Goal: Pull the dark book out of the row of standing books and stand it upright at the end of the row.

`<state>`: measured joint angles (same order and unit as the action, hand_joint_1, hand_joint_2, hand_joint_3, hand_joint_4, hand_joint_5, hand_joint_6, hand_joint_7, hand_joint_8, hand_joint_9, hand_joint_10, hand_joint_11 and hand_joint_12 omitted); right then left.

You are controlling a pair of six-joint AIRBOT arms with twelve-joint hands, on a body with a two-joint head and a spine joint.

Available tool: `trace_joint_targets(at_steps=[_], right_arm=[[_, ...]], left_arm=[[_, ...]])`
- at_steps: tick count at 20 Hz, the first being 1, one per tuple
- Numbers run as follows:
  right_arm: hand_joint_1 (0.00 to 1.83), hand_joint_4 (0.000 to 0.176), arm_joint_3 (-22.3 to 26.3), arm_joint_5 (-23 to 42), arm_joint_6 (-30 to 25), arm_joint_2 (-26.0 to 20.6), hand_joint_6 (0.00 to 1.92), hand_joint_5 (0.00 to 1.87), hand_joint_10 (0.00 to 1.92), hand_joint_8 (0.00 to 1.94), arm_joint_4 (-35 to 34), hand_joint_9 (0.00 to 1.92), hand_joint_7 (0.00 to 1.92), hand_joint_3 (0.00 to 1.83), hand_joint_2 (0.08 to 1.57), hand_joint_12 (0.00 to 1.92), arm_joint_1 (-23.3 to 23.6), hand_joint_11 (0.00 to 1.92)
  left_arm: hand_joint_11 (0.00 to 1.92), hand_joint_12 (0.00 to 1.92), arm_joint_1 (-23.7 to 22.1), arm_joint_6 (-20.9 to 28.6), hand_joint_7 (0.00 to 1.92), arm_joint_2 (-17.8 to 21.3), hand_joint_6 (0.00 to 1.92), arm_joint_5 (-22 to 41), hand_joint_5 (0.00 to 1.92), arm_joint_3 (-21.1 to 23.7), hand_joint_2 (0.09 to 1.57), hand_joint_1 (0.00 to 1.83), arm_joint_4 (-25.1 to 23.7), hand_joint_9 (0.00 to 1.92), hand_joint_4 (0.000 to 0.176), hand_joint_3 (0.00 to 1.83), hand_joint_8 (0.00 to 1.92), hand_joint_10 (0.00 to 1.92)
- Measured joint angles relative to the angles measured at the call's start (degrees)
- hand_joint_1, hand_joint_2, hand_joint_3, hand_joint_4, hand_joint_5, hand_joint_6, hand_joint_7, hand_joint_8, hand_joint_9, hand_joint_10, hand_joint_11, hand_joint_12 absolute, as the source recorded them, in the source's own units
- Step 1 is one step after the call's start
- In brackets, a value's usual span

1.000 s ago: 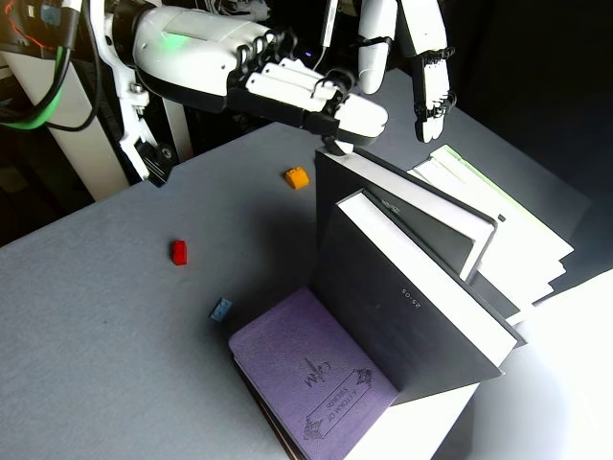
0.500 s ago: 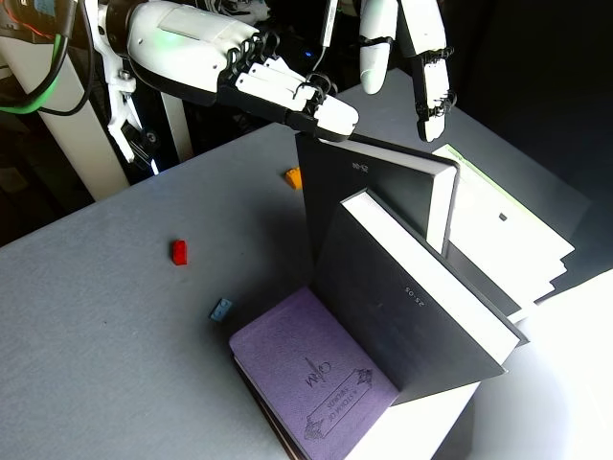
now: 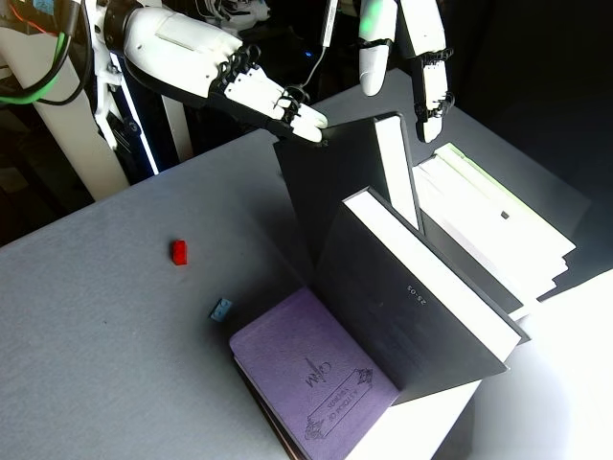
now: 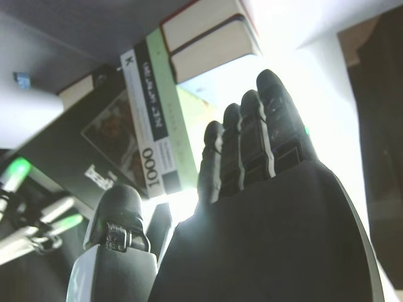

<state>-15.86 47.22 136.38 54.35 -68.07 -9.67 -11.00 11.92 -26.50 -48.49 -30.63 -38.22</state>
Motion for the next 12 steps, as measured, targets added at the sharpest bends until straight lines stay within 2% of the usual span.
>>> trace_joint_targets(at_steps=[1,2,3,6,9,10,12], right_arm=[[0.0,0.0,0.22,-0.09,0.15,-0.09,0.02,0.81,0.0,0.0,0.15,0.0,0.2,0.0,1.21,0.0,-0.55,0.0],[0.0,0.0,0.46,-0.15,0.04,-0.24,0.02,0.81,0.0,0.0,0.42,0.0,0.2,0.0,1.21,0.0,-1.03,0.0],[0.0,0.0,0.59,-0.33,0.2,-0.48,0.01,0.79,0.0,0.0,0.79,0.0,0.17,0.0,1.22,0.0,-1.49,0.0],[0.0,0.0,0.74,-0.87,0.24,-0.96,0.02,0.81,0.0,0.01,0.74,0.0,0.21,0.0,1.21,0.0,-3.06,0.0],[0.0,0.0,0.7,-1.6,0.09,-1.36,0.01,0.79,0.0,0.0,-1.9,0.0,0.16,0.0,1.21,0.0,-3.89,0.0],[0.0,0.0,0.7,-1.75,0.07,-1.36,0.01,0.8,0.0,0.0,-1.79,0.0,0.17,0.0,1.21,0.0,-4.15,0.0],[0.0,0.0,0.7,-1.7,0.07,-1.42,0.02,0.8,0.0,0.01,-1.55,0.0,0.18,0.0,1.21,0.0,-4.52,0.0]], left_arm=[[0.15,0.18,0.0,0.0,0.14,0.0,0.0,0.02,0.18,0.0,1.25,0.05,0.0,0.14,0.032,0.0,0.0,0.01],[0.13,0.17,0.0,0.0,0.14,0.0,0.0,0.02,0.16,0.0,1.26,0.05,0.0,0.13,0.023,0.0,0.0,0.0],[0.14,0.17,0.0,0.0,0.14,0.04,0.0,0.0,0.17,0.0,1.26,0.03,0.0,0.13,0.03,0.0,0.0,0.0],[0.14,0.16,0.0,0.0,0.13,0.24,0.0,-0.09,0.14,0.0,1.26,0.03,0.02,0.13,0.036,0.0,0.0,0.0],[0.13,0.15,0.0,0.0,0.13,0.24,0.01,-0.11,0.15,0.0,1.26,0.0,0.02,0.11,0.031,0.0,0.01,0.01],[0.13,0.15,0.0,0.0,0.14,0.24,0.01,-0.07,0.15,0.0,1.26,0.0,0.02,0.11,0.024,0.0,0.01,0.01],[0.16,0.16,0.0,0.0,0.15,0.24,0.01,-0.02,0.16,0.0,1.26,0.0,0.04,0.14,0.027,0.0,0.01,0.01]])
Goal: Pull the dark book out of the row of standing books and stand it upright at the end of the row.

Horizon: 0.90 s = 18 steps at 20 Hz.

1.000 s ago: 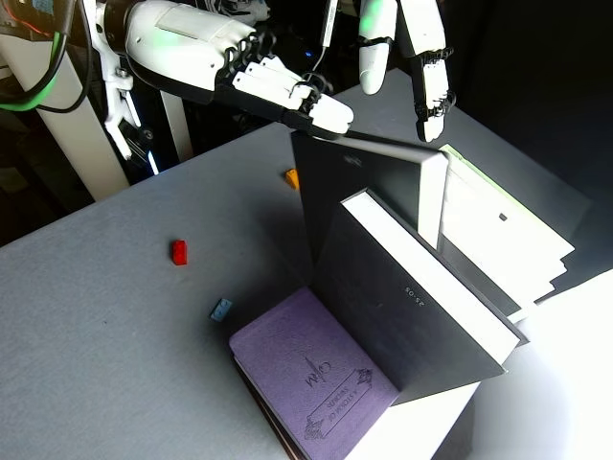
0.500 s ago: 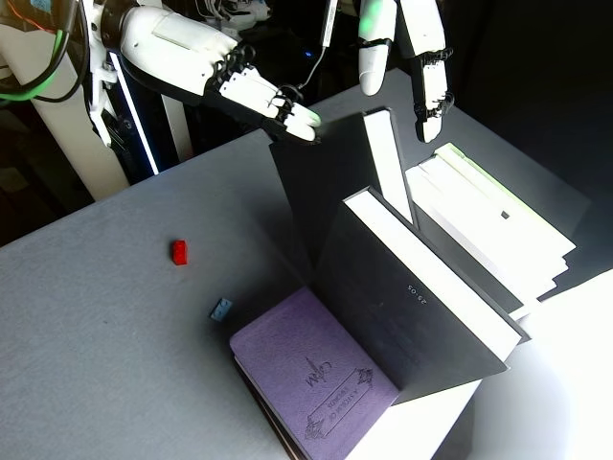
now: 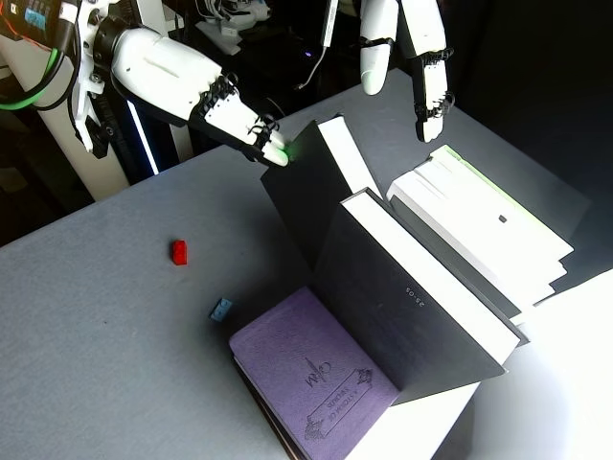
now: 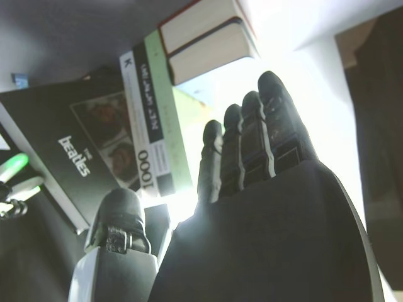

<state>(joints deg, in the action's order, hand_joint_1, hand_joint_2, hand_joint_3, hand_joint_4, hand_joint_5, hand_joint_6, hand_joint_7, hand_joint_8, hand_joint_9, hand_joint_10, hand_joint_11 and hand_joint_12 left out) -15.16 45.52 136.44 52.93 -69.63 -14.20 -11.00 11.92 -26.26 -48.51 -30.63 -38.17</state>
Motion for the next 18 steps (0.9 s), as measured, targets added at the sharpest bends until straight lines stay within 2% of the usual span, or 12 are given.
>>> trace_joint_targets(at_steps=[3,5,8,10,11,12,18], right_arm=[[0.0,0.0,0.0,-0.28,0.48,-0.09,0.02,0.8,0.0,0.01,0.61,0.0,0.19,0.0,1.21,0.0,-1.14,0.0],[0.0,0.0,-0.09,-0.94,1.05,-0.09,0.02,0.8,0.0,0.01,0.55,0.0,0.18,0.0,1.22,0.0,-2.27,0.0],[0.0,0.0,-1.16,-2.21,1.14,0.33,0.02,0.81,0.0,0.01,0.33,0.0,0.2,0.0,1.21,0.0,-2.69,0.0],[0.0,0.0,-2.25,-2.47,1.09,0.92,0.02,0.8,0.0,0.01,0.42,0.0,0.21,0.0,1.21,0.0,-2.91,0.0],[0.0,0.0,-2.95,-2.91,1.09,1.16,0.01,0.79,0.0,0.01,0.39,0.0,0.21,0.0,1.21,0.0,-2.93,0.0],[0.0,0.0,-3.5,-3.28,1.2,1.31,0.01,0.8,0.0,0.01,0.9,0.0,0.21,0.0,1.21,0.0,-3.39,0.0],[0.0,0.0,-4.42,-3.76,1.18,1.49,0.01,0.79,0.0,0.0,1.03,0.0,0.19,0.0,1.21,0.0,-7.28,0.0]], left_arm=[[0.15,0.16,0.0,0.0,0.14,0.0,0.01,-0.07,0.15,0.0,1.26,0.0,0.0,0.13,0.034,0.0,0.0,0.01],[0.16,0.15,0.0,0.0,0.15,0.0,0.01,-0.07,0.16,0.0,1.26,0.01,0.0,0.14,0.029,0.0,0.0,0.01],[0.15,0.15,0.0,0.0,0.14,0.0,0.01,-0.07,0.15,0.0,1.26,0.0,0.0,0.14,0.033,0.0,0.0,0.01],[0.17,0.15,-0.02,0.0,0.15,0.0,0.01,-0.07,0.18,0.0,1.26,0.01,0.0,0.15,0.025,0.0,0.01,0.01],[0.17,0.14,-0.02,0.0,0.14,0.0,0.01,-0.07,0.17,0.0,1.26,0.0,0.0,0.13,0.03,0.0,0.0,0.0],[0.15,0.13,0.0,0.0,0.14,0.0,0.0,-0.09,0.16,0.0,1.26,0.04,-0.02,0.12,0.025,0.0,0.0,0.0],[0.14,0.12,0.0,0.0,0.12,0.0,0.0,-0.09,0.15,0.0,1.27,0.0,0.0,0.11,0.028,0.0,0.0,0.0]])
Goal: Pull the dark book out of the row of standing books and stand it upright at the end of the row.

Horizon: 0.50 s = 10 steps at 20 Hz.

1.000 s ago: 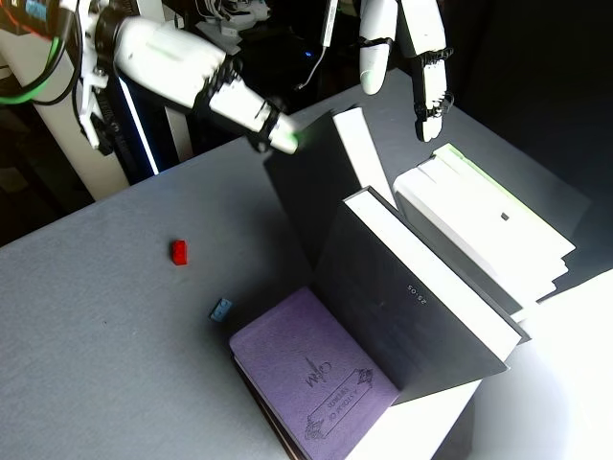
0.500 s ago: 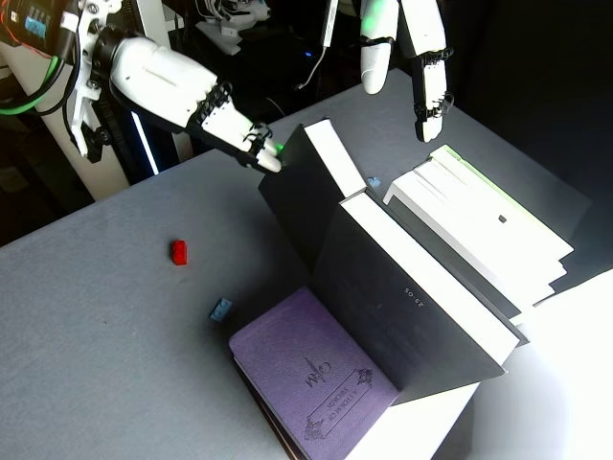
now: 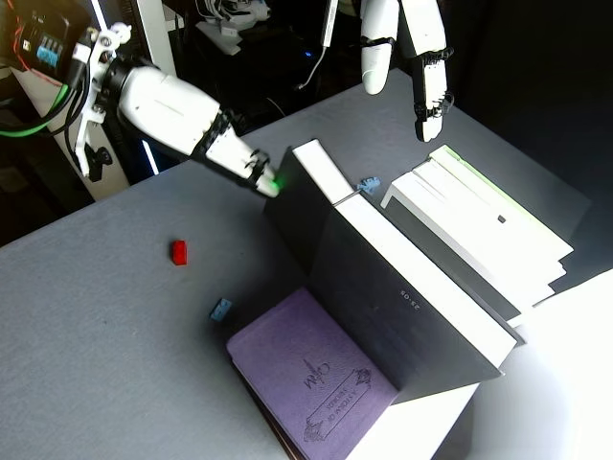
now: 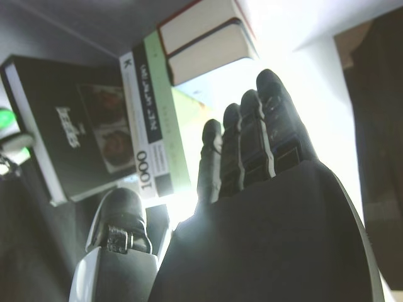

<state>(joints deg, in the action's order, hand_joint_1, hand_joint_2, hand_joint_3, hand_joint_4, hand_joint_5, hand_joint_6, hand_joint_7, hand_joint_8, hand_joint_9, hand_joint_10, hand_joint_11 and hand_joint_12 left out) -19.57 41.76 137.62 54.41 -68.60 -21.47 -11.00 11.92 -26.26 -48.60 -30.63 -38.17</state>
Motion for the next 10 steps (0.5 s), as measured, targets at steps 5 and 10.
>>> trace_joint_targets(at_steps=[5,10], right_arm=[[0.0,0.0,-0.98,0.33,-1.95,1.03,0.01,0.78,0.0,0.0,4.46,0.0,0.18,0.0,1.21,0.0,-1.66,0.0],[0.0,0.0,-3.43,0.13,-2.4,2.73,0.01,0.79,0.0,0.01,4.83,0.0,0.2,0.0,1.21,0.0,-1.16,0.0]], left_arm=[[0.17,0.12,0.0,0.0,0.14,0.0,0.0,0.0,0.15,0.0,1.25,0.0,0.0,0.14,0.04,0.0,0.0,0.0],[0.18,0.13,0.0,0.0,0.15,0.02,0.01,-0.02,0.14,0.0,1.26,0.0,-0.02,0.16,0.034,0.0,0.01,0.01]])
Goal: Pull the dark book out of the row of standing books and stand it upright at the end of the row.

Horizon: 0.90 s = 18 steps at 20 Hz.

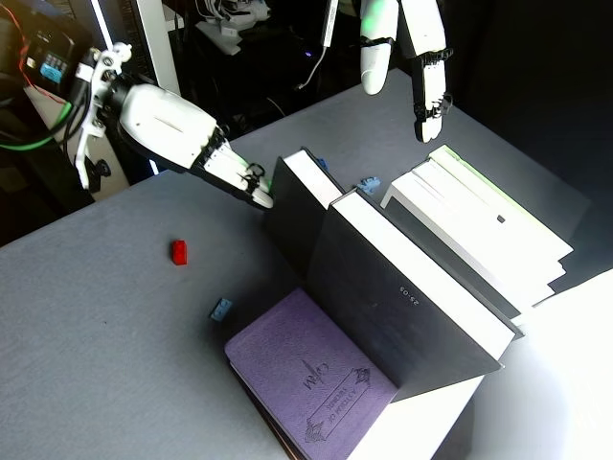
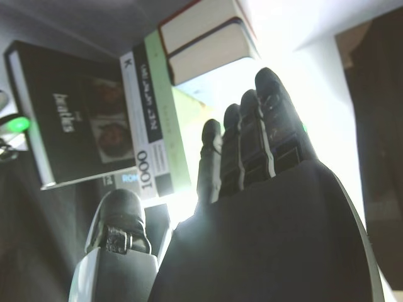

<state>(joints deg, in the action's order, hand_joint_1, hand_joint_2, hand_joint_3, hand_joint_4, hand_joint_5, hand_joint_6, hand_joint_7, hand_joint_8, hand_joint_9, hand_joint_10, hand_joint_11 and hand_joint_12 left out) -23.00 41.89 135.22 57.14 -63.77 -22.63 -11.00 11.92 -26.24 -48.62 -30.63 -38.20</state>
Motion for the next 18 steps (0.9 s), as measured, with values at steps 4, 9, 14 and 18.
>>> trace_joint_targets(at_steps=[4,9,14,18], right_arm=[[0.0,0.0,0.04,0.13,-0.02,0.09,0.01,0.79,0.0,0.01,0.09,0.0,0.2,0.0,1.22,0.0,0.33,0.0],[0.0,0.0,0.72,-1.44,1.11,-0.15,0.01,0.79,0.0,0.01,-5.27,0.0,0.22,0.0,1.21,0.0,1.77,0.0],[0.0,0.0,1.57,-2.38,1.84,-0.44,0.01,0.78,0.0,0.0,-7.89,0.0,0.2,0.0,1.21,0.0,3.93,0.0],[0.0,0.0,4.63,-1.27,2.49,-1.7,0.0,0.77,0.0,0.0,-8.63,0.0,0.19,0.0,1.22,0.0,3.93,0.0]], left_arm=[[0.15,0.12,0.0,0.0,0.15,0.04,0.0,0.02,0.15,0.0,1.27,0.0,0.02,0.14,0.024,0.0,0.0,0.0],[0.19,0.13,0.0,0.0,0.18,0.09,0.0,0.02,0.17,0.0,1.28,0.01,0.02,0.17,0.03,0.0,0.0,0.01],[0.21,0.12,-0.02,0.0,0.17,0.09,0.0,0.02,0.16,0.0,1.28,0.02,0.0,0.18,0.034,0.0,0.0,0.0],[0.2,0.12,-0.02,0.0,0.16,0.09,0.0,0.13,0.15,0.0,1.28,0.0,0.02,0.17,0.036,0.0,0.0,0.0]])
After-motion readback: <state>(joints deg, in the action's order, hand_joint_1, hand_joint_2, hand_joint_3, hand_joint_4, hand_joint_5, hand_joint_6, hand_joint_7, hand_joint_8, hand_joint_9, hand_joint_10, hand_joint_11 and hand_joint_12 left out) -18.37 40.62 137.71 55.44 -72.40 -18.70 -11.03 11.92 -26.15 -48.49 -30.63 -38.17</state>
